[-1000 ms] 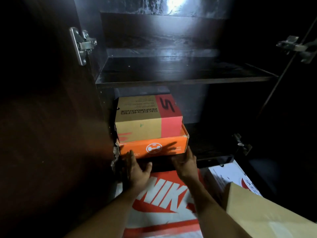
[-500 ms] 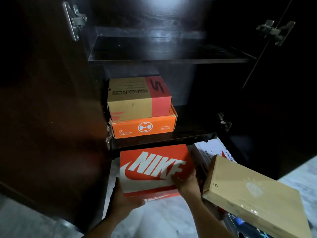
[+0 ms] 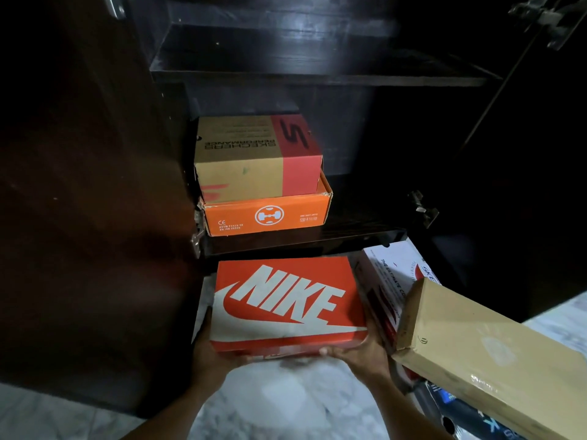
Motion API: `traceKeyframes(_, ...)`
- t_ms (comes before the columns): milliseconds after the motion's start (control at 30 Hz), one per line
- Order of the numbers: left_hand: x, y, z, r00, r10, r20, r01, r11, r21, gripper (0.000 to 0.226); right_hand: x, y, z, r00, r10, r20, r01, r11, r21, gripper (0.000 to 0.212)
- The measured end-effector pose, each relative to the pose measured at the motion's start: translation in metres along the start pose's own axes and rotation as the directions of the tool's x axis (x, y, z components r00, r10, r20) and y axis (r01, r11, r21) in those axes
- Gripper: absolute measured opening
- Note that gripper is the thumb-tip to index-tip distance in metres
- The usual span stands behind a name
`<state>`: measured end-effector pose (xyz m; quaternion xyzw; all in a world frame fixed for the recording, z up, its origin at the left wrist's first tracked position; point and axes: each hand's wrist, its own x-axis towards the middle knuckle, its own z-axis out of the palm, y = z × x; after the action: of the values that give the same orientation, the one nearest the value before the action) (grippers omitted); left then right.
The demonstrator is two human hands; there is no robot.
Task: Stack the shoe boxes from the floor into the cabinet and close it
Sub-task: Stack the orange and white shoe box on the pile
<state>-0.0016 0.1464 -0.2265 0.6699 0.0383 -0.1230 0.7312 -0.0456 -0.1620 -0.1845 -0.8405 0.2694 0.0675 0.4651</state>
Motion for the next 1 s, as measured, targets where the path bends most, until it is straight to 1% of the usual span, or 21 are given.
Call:
traceKeyframes(33, -0.002, 0.008, -0.001, 0.999, -0.039, 0.035, 0.039, 0.999, -0.007, 0.08, 0.002, 0.002, 0.002, 1.0, -0.014, -0.004, 0.014, 1.0, 0.017, 0.143)
traceKeyframes(67, 0.001, 0.005, -0.002, 0.996, 0.032, 0.08, -0.038, 0.997, 0.071, 0.077, 0.004, 0.002, 0.003, 0.999, -0.03, -0.011, 0.031, 0.999, 0.041, 0.14)
traceKeyframes(100, 0.002, 0.012, 0.002, 0.984, 0.154, 0.09, -0.171, 0.958, 0.231, 0.065, 0.006, 0.001, 0.003, 0.999, -0.04, -0.016, 0.041, 0.997, 0.07, 0.136)
traceKeyframes(133, 0.001, 0.022, 0.006, 0.98, 0.199, 0.033, -0.201, 0.965, 0.166, 0.055, 0.008, -0.002, 0.002, 0.998, -0.056, -0.017, 0.058, 0.992, 0.111, 0.131)
traceKeyframes(167, 0.0, 0.025, 0.007, 0.971, 0.24, -0.005, -0.239, 0.968, 0.068, 0.051, 0.009, -0.006, 0.001, 0.997, -0.08, -0.023, 0.082, 0.985, 0.155, 0.127)
traceKeyframes(200, 0.0, 0.022, 0.009, 0.975, 0.221, -0.003, -0.221, 0.974, 0.056, 0.053, 0.008, -0.011, -0.002, 0.993, -0.112, -0.027, 0.115, 0.974, 0.195, 0.126)
traceKeyframes(267, -0.003, 0.024, 0.014, 0.992, 0.099, -0.08, -0.097, 0.995, 0.034, 0.065, 0.008, -0.02, -0.007, 0.985, -0.167, -0.032, 0.169, 0.95, 0.263, 0.124)
traceKeyframes(300, -0.003, 0.026, 0.012, 0.991, 0.076, -0.111, -0.076, 0.997, 0.006, 0.067, 0.008, -0.025, -0.01, 0.982, -0.185, -0.038, 0.188, 0.936, 0.298, 0.12)
traceKeyframes(333, -0.003, 0.029, 0.014, 0.986, 0.077, -0.145, -0.076, 0.997, 0.012, 0.067, 0.008, -0.026, -0.012, 0.977, -0.208, -0.056, 0.215, 0.927, 0.306, 0.117)
traceKeyframes(367, -0.003, 0.037, 0.016, 0.982, 0.08, -0.173, -0.076, 0.997, 0.029, 0.071, 0.006, -0.029, -0.015, 0.974, -0.216, -0.069, 0.227, 0.926, 0.303, 0.115)
traceKeyframes(433, -0.005, 0.051, 0.017, 0.97, 0.144, -0.198, -0.124, 0.986, 0.113, 0.1, 0.003, -0.033, -0.019, 0.965, -0.23, -0.127, 0.258, 0.921, 0.294, 0.119)
traceKeyframes(467, -0.006, 0.061, 0.019, 0.968, 0.162, -0.191, -0.136, 0.98, 0.144, 0.109, -0.001, -0.037, -0.022, 0.96, -0.245, -0.134, 0.273, 0.92, 0.282, 0.121)
traceKeyframes(500, -0.008, 0.07, 0.021, 0.965, 0.185, -0.185, -0.155, 0.974, 0.165, 0.112, -0.003, -0.041, -0.027, 0.959, -0.25, -0.134, 0.278, 0.919, 0.278, 0.122)
traceKeyframes(567, -0.007, 0.086, 0.023, 0.954, 0.231, -0.191, -0.206, 0.968, 0.14, 0.111, -0.005, -0.054, -0.038, 0.95, -0.269, -0.157, 0.306, 0.903, 0.301, 0.119)
traceKeyframes(667, -0.006, 0.125, 0.034, 0.937, 0.297, -0.186, -0.284, 0.954, 0.094, 0.102, -0.01, -0.081, -0.061, 0.914, -0.349, -0.208, 0.397, 0.874, 0.279, 0.122)
traceKeyframes(733, -0.007, 0.154, 0.042, 0.917, 0.354, -0.185, -0.336, 0.934, 0.119, 0.099, -0.014, -0.101, -0.08, 0.895, -0.366, -0.255, 0.434, 0.846, 0.31, 0.119)
traceKeyframes(800, -0.005, 0.186, 0.049, 0.902, 0.407, -0.141, -0.382, 0.907, 0.178, 0.105, -0.018, -0.123, -0.099, 0.877, -0.38, -0.295, 0.47, 0.809, 0.353, 0.121)
traceKeyframes(867, -0.003, 0.22, 0.054, 0.881, 0.454, -0.131, -0.419, 0.879, 0.227, 0.116, -0.017, -0.144, -0.113, 0.857, -0.401, -0.324, 0.505, 0.778, 0.374, 0.121)
traceKeyframes(933, 0.007, 0.242, 0.053, 0.856, 0.496, -0.144, -0.452, 0.855, 0.256, 0.128, -0.015, -0.168, -0.126, 0.84, -0.426, -0.337, 0.533, 0.768, 0.356, 0.117)
traceKeyframes(1000, 0.015, 0.261, 0.052, 0.847, 0.499, -0.183, -0.445, 0.854, 0.268, 0.129, -0.01, -0.192, -0.135, 0.835, -0.447, -0.321, 0.543, 0.762, 0.352, 0.118)
